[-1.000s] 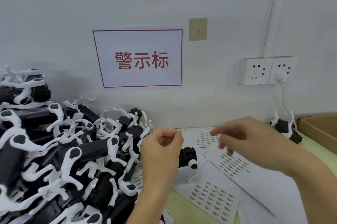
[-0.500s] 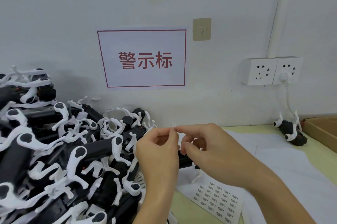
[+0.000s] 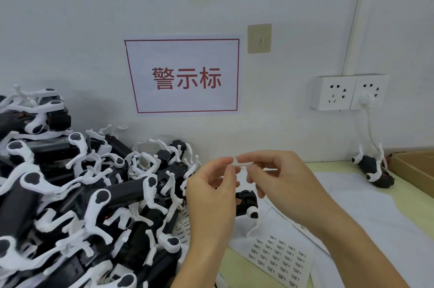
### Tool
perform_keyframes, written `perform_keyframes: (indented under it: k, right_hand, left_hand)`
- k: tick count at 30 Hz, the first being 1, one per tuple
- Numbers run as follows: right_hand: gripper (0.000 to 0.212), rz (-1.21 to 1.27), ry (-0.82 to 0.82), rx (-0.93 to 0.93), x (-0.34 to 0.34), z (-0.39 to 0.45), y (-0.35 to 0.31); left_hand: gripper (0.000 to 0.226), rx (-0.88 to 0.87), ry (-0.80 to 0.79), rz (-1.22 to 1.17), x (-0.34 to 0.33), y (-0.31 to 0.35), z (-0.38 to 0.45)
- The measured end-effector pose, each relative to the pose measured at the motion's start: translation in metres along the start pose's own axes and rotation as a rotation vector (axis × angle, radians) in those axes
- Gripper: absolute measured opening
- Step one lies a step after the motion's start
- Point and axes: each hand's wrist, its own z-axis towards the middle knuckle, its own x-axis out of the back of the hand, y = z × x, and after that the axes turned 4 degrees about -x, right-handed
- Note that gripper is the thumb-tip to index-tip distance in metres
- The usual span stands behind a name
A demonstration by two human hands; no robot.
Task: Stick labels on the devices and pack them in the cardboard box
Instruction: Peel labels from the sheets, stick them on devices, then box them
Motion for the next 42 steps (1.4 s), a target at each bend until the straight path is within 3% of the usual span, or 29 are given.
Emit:
perform_keyframes:
  k: [7,21,34,38,42]
  right_hand:
    - [0.023,0.078,-0.005,-0.092,0.007,0.002,0.003]
    - [0.015,-0.068,0.220,0.019,-0.005,0.006,0.009]
    - [0.014,-0.027,0.207,0.068,-0.004,0.006,0.009]
    - [0.017,-0.047,0.281,0.077,-0.002,0.008,0.014]
    - [0.017,-0.070,0.283,0.039,0.009,0.011,0.019]
  left_hand:
    - [0.014,0.006,-0.117,-0.056,0.004,0.001,0.002]
    - [0.017,0.024,0.024,-0.045,0.001,0.003,-0.001]
    - [0.021,0.071,-0.055,-0.102,0.004,0.004,0.000]
    - [0.018,0.024,-0.090,0.094,0.009,-0.007,0.006]
    - [0.041,-0.123,-0.277,0.661,0.019,-0.026,0.010]
